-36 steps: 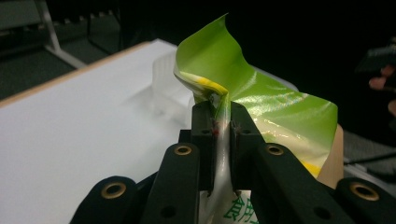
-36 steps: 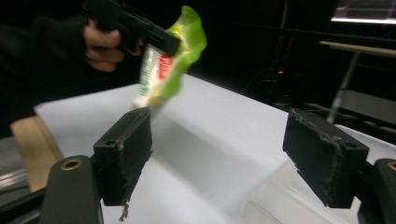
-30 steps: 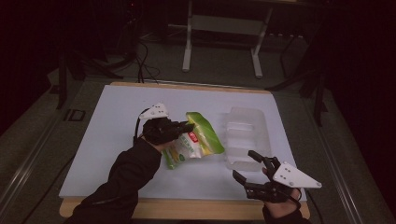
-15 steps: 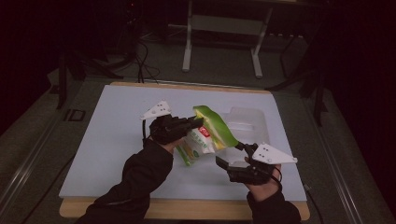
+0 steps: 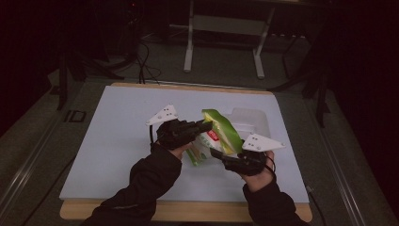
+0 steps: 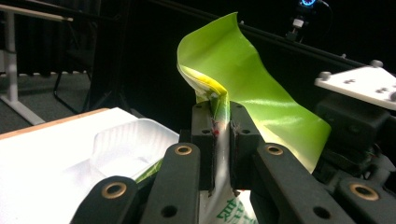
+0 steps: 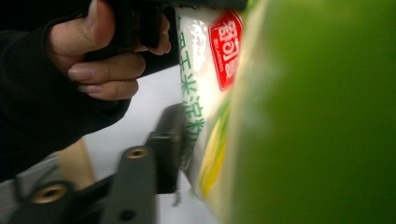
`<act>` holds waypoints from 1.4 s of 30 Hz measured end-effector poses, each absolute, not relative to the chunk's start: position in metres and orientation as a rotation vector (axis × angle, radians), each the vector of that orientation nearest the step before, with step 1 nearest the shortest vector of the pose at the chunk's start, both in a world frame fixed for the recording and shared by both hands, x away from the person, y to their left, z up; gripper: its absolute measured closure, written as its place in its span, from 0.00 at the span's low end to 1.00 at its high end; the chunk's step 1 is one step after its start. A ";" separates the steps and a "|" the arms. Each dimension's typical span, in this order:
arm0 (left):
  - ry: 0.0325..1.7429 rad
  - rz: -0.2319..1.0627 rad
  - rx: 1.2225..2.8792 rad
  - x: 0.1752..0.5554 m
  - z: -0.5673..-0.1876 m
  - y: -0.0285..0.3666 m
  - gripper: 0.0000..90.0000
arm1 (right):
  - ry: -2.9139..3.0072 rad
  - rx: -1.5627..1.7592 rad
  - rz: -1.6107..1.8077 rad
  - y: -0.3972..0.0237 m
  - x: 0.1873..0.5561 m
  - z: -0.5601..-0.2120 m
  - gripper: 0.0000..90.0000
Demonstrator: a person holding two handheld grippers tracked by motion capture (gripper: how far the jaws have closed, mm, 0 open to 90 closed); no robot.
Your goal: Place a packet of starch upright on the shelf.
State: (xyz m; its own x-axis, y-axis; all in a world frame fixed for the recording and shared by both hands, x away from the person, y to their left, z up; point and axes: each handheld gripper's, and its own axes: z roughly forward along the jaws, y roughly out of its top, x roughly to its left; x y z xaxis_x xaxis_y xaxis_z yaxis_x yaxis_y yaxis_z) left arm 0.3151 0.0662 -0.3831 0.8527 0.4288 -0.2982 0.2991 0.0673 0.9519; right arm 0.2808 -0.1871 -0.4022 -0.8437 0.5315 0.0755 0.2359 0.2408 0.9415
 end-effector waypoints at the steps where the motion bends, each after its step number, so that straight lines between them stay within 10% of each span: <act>1: 0.597 0.096 1.529 0.316 -0.384 0.066 0.94 | 2.283 0.754 1.652 -0.189 0.284 -0.401 0.73; 7: 0.597 0.099 1.544 0.317 -0.389 0.064 0.94 | 2.357 0.845 1.626 -0.194 0.293 -0.399 0.91; 17: 0.567 0.065 1.541 0.322 -0.386 0.072 0.91 | 2.392 0.807 1.553 -0.200 0.297 -0.381 0.92; 29: 0.511 0.097 1.560 0.318 -0.390 0.090 0.24 | 2.385 0.786 1.555 -0.221 0.310 -0.352 0.92; 42: 0.589 0.210 1.654 0.308 -0.412 0.119 0.03 | 2.341 0.806 1.534 -0.250 0.331 -0.328 0.92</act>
